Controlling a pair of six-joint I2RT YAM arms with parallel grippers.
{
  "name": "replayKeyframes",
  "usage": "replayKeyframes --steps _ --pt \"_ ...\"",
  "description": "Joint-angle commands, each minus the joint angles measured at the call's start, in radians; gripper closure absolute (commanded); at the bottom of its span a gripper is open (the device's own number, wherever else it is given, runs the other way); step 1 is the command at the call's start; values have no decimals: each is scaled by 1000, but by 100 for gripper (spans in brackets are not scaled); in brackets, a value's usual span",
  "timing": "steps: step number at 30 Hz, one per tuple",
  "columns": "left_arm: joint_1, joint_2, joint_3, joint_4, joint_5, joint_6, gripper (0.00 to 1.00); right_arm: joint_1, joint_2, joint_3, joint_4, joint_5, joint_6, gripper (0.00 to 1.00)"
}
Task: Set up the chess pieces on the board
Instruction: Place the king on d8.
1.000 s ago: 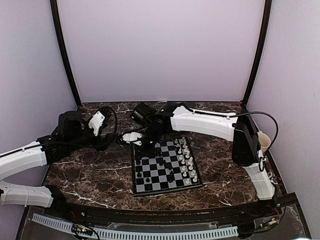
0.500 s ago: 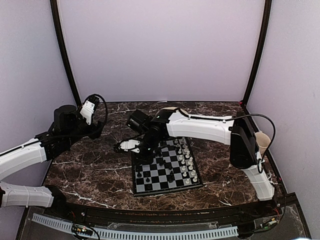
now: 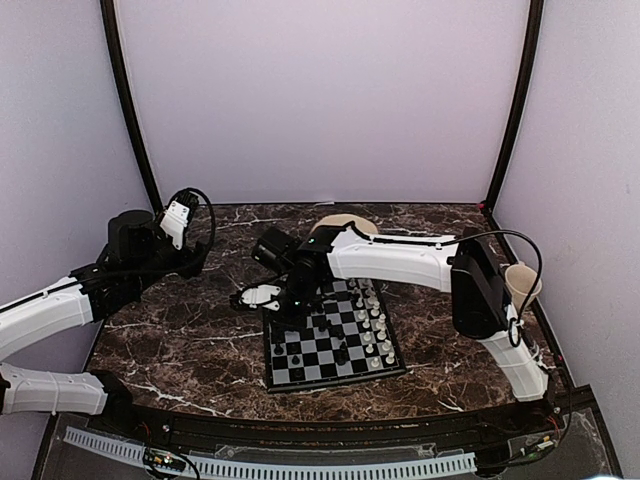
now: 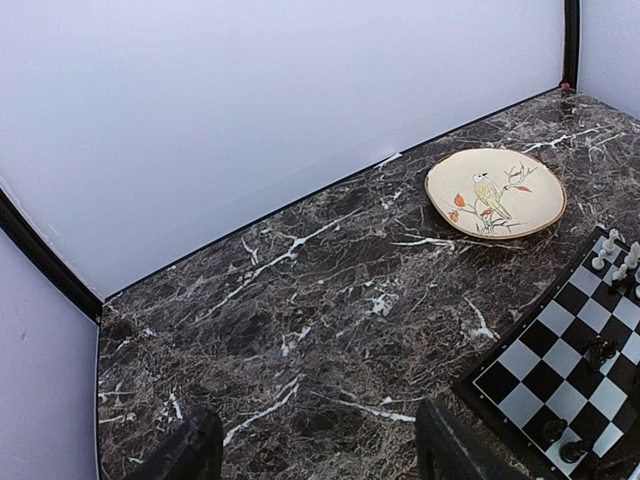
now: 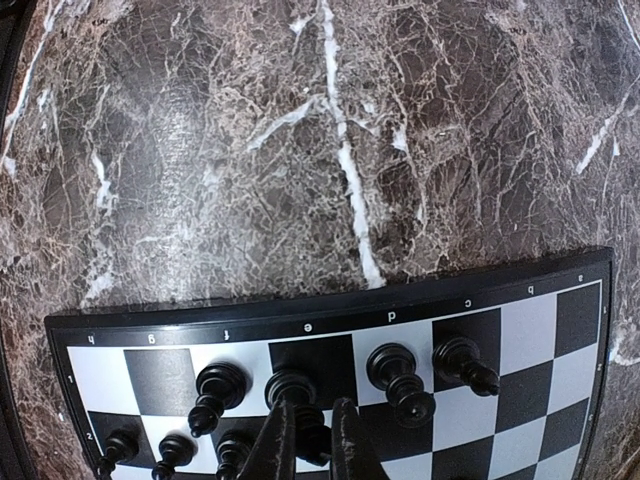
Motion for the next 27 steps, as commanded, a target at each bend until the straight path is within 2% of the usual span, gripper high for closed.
replayKeyframes --steps 1,20,27 --pt "5 -20 22 16 -5 -9 32 2 12 29 12 19 6 91" --pt "4 -19 23 12 3 -9 32 2 34 48 16 7 12 88" --pt "4 -19 22 11 5 -6 32 2 33 46 11 0 13 82"
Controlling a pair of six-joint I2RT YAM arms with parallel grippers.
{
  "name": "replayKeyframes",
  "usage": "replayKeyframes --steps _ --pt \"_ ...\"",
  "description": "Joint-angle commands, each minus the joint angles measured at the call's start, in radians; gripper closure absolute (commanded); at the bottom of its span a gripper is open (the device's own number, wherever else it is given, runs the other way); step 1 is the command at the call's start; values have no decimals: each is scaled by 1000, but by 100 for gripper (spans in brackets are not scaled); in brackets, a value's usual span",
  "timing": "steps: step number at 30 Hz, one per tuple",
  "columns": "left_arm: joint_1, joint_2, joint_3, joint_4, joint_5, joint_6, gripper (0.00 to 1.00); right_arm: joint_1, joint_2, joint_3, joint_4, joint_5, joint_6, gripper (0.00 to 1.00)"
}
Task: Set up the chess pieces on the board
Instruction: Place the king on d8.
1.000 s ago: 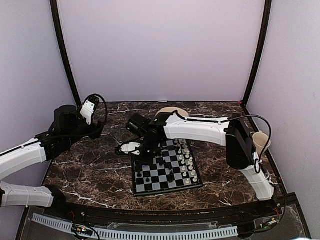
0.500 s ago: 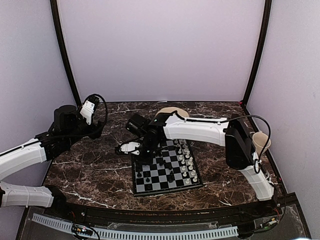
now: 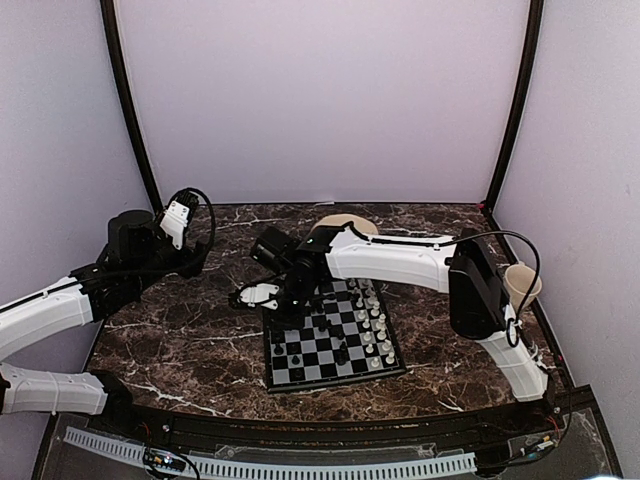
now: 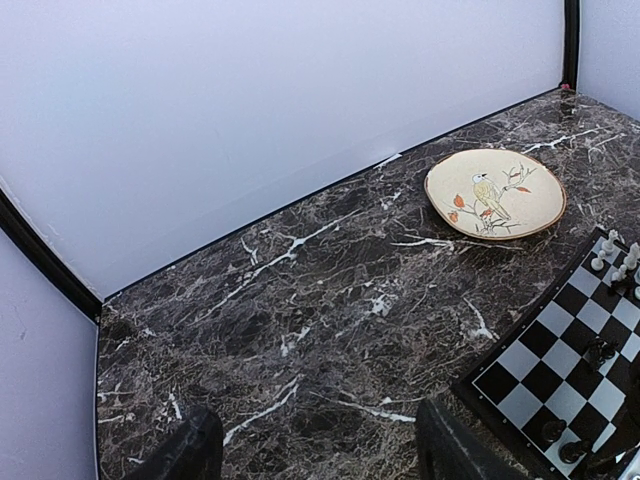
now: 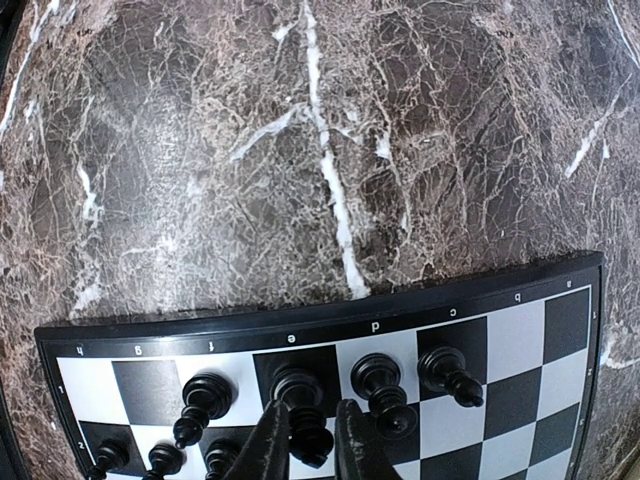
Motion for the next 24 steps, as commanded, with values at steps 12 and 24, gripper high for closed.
replayKeyframes --steps 12,24 --pt "4 -14 23 9 8 -1 32 4 -25 21 6 -23 25 69" --pt "4 -10 23 7 13 -2 32 3 -12 35 -11 -63 31 76"
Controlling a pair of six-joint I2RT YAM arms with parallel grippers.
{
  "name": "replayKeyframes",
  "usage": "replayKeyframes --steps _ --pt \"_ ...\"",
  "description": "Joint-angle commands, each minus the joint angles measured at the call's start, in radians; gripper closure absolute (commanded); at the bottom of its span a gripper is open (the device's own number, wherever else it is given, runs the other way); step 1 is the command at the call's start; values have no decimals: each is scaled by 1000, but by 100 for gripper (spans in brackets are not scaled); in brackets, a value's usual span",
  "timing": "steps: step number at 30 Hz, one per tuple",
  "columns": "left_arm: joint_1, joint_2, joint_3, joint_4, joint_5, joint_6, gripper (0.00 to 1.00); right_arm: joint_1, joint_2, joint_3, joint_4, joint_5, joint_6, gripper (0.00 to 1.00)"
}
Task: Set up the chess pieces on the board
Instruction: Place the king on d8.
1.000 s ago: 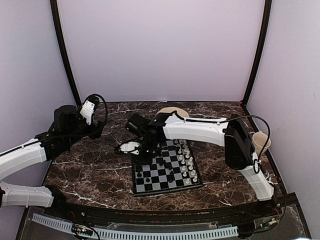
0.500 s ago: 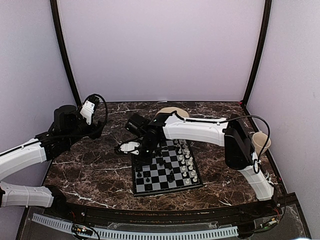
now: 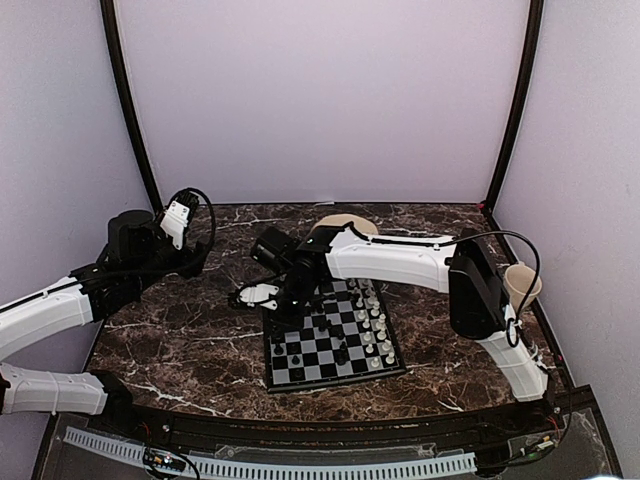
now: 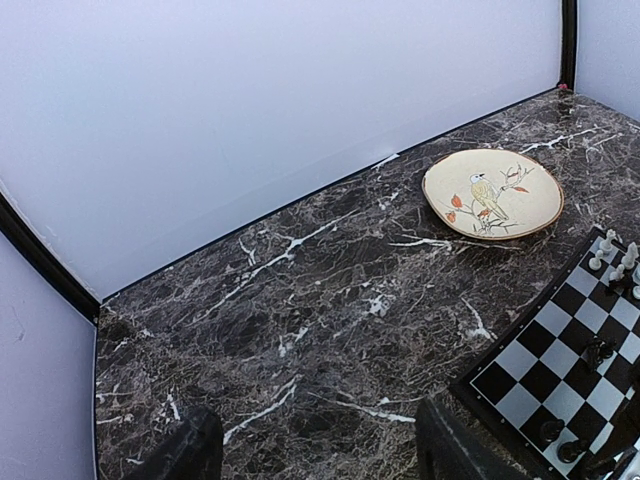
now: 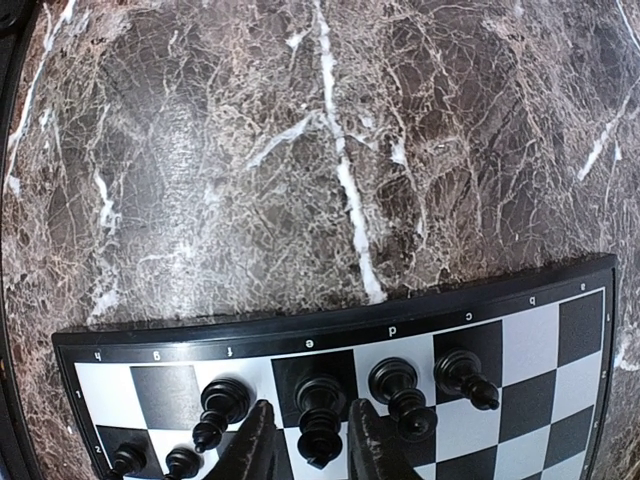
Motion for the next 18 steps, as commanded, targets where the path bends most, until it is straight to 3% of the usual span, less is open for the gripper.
replayKeyframes --steps 1,10,18 --pt "5 -10 23 7 7 -1 32 3 -9 37 -10 -34 9 76" --pt "4 -9 25 6 13 -2 32 4 5 54 -15 -37 8 81" --pt "4 -8 25 7 9 -3 32 3 7 81 -29 -31 9 79"
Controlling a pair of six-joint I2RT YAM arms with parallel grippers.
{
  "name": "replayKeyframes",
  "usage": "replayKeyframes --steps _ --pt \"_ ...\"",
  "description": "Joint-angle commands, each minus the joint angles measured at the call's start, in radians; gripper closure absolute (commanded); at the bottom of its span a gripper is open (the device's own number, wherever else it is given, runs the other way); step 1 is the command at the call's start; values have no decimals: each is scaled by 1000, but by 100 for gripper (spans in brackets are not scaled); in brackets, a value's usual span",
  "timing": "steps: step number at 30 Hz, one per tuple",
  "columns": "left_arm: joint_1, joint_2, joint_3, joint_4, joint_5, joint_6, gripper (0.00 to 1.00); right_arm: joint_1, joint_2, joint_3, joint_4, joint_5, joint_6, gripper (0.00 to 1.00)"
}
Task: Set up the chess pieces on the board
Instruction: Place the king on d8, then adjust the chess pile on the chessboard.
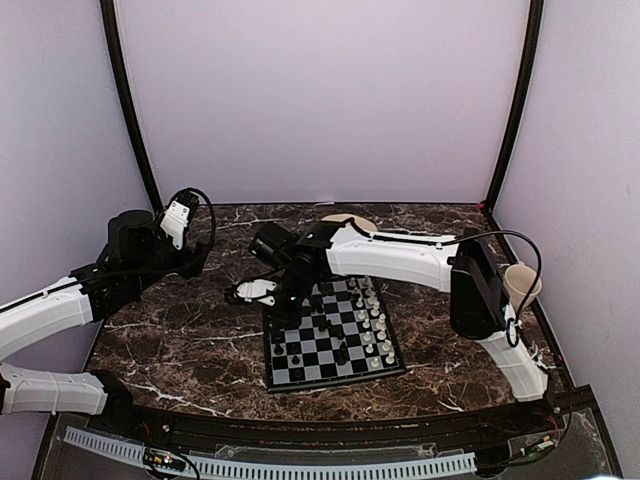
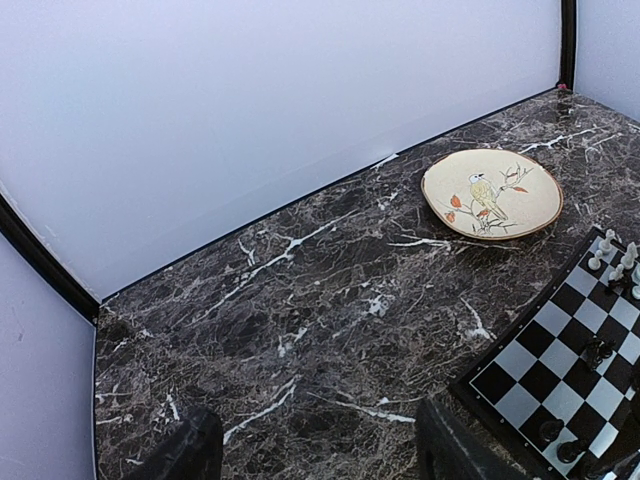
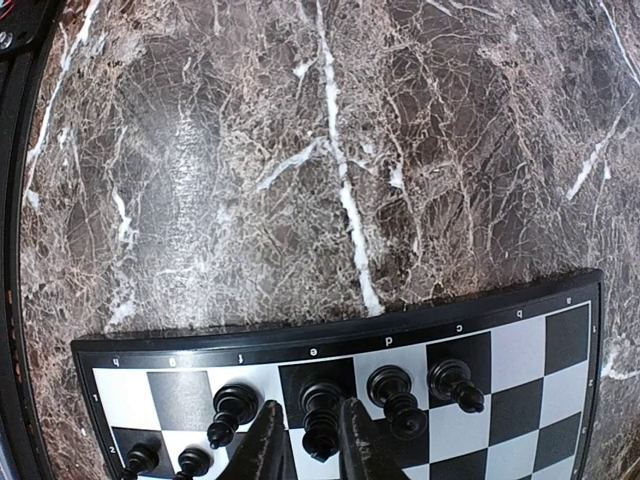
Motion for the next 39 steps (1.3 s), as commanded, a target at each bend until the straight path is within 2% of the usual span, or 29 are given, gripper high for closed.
replayKeyframes --steps 1,8,13,14,15,16,19,23,26,30,32,34,36,38,39 --pt "4 -9 25 8 2 -6 32 2 0 50 -18 6 3 77" --pt "4 -1 45 -14 18 -38 29 -38 -143 -68 12 29 -13 72" --pt "4 32 79 -46 195 -37 31 -124 -351 -299 95 20 -28 72" --pt "3 50 94 -58 235 -44 30 -151 -397 -350 121 11 -27 71" --pt "2 71 116 -77 277 -51 6 -177 -439 -403 146 4 -28 71" --pt "2 92 141 -108 329 -67 2 -212 -480 -449 178 -1 -28 71" --pt "-4 158 226 -180 364 -130 1 -285 -599 -590 247 -16 -31 71" --pt "-28 222 298 -195 421 -124 1 -359 -751 -758 350 -28 -34 69" --pt "-80 269 371 -200 327 -74 1 -410 -842 -861 424 -46 -19 67" --pt "-84 351 406 -54 -14 -77 1 -465 -914 -973 518 -81 10 64" --pt "-85 442 474 -68 -111 -51 1 -485 -931 -1023 551 -77 10 61" --pt "-84 523 551 -126 -65 -14 6 -494 -938 -1040 568 -66 6 58" --pt "-84 556 586 -163 101 -23 21 -494 -934 -1038 567 -36 0 57" --pt "-84 561 575 -137 338 -41 39 -496 -933 -1040 558 -12 -17 57" --pt "-85 570 577 -136 399 -54 45 -496 -936 -1048 562 -4 -25 57"
